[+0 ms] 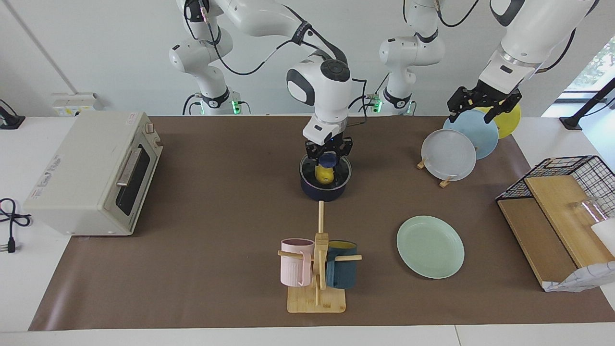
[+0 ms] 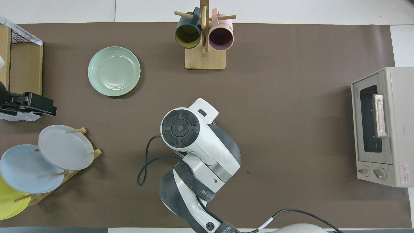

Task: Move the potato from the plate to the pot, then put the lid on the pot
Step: 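Lower the glass lid onto the pot with the right gripper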

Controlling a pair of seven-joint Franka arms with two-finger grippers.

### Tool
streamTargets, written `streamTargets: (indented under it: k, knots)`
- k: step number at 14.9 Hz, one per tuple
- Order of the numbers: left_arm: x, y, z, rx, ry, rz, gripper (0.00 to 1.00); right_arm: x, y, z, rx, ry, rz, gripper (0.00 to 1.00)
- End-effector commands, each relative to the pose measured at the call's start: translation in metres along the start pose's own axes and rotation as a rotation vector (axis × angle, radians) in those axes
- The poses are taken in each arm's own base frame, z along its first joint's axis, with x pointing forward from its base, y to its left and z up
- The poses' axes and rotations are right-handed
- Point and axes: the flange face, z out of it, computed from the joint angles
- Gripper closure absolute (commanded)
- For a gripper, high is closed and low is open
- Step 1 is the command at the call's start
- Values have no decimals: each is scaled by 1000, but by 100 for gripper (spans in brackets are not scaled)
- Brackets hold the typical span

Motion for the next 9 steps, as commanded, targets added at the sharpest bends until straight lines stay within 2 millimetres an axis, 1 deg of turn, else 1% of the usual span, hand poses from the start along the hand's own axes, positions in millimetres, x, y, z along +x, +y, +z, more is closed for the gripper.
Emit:
streamTargets:
  k: [1, 3, 4, 5, 6, 7, 9]
  knots:
    - [-2, -3, -1, -9, 12, -2, 0, -1, 2, 6, 10, 6, 10, 0]
    - [-2, -2, -2, -9, 13, 0, 0, 0, 2, 4, 2, 11, 5, 0]
    - [-2, -3, -1, -8, 13, -1, 0, 3, 5, 1, 0, 14, 10, 0]
    - [-2, -3, -1, -8, 13, -1, 0, 5, 6, -5, 3, 19, 11, 0]
    - [-2, -3, -1, -7, 13, -1, 0, 10, 11, -17, 6, 30, 17, 0]
    - [-2, -3, -1, -9, 13, -2, 0, 17, 20, -27, -2, 22, 25, 0]
    - [-2, -3, -1, -8, 13, -4, 0, 31, 44, -55, -10, 16, 15, 0]
